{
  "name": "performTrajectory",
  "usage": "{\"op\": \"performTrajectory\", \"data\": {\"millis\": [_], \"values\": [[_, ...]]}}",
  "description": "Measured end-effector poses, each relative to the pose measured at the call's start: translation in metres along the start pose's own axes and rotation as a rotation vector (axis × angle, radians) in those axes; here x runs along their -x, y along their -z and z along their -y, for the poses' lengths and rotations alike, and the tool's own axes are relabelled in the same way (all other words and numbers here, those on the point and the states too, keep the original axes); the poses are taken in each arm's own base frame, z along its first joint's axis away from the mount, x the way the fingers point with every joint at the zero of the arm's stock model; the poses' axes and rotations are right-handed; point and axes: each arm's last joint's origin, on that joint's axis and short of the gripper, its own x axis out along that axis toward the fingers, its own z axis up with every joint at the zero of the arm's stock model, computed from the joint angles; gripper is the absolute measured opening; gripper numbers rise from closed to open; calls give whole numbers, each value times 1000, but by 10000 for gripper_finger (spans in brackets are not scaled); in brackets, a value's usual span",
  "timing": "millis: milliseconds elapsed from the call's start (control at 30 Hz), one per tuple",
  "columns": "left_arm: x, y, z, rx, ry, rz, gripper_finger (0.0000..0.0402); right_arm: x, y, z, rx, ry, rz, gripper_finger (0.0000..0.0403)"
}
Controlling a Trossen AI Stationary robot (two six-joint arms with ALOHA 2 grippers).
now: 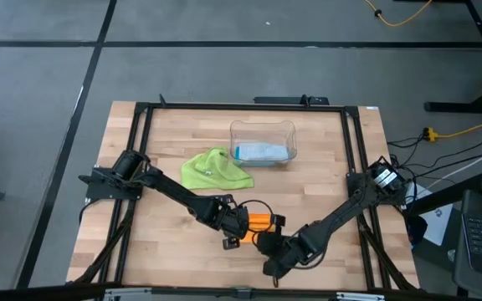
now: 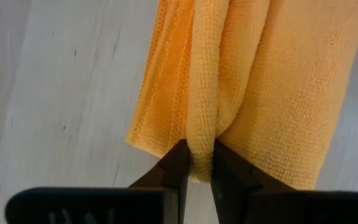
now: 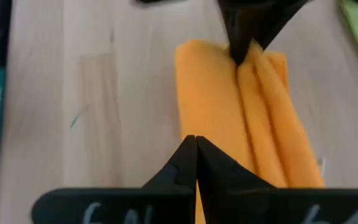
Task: Fold microfiber towels
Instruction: Fold the yellow towel
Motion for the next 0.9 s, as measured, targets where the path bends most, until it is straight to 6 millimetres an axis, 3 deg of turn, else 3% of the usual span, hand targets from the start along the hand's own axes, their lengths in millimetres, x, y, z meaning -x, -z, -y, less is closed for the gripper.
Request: {"op": "performTrajectory", "data": {"millis": [267, 500, 633, 900], "values": [[0, 0, 0, -2, -3, 1, 51, -33, 16, 24, -110, -17, 55, 11], [0, 0, 0, -4, -24, 15, 54, -51, 45, 45, -251, -65, -4, 6], [-1, -1, -3, 2, -24, 8, 79, -55, 55, 50, -304, -79, 2, 11], [3, -5, -19, -1, -127, 9, 139, -56, 57, 50, -302, -96, 10, 13]]}}
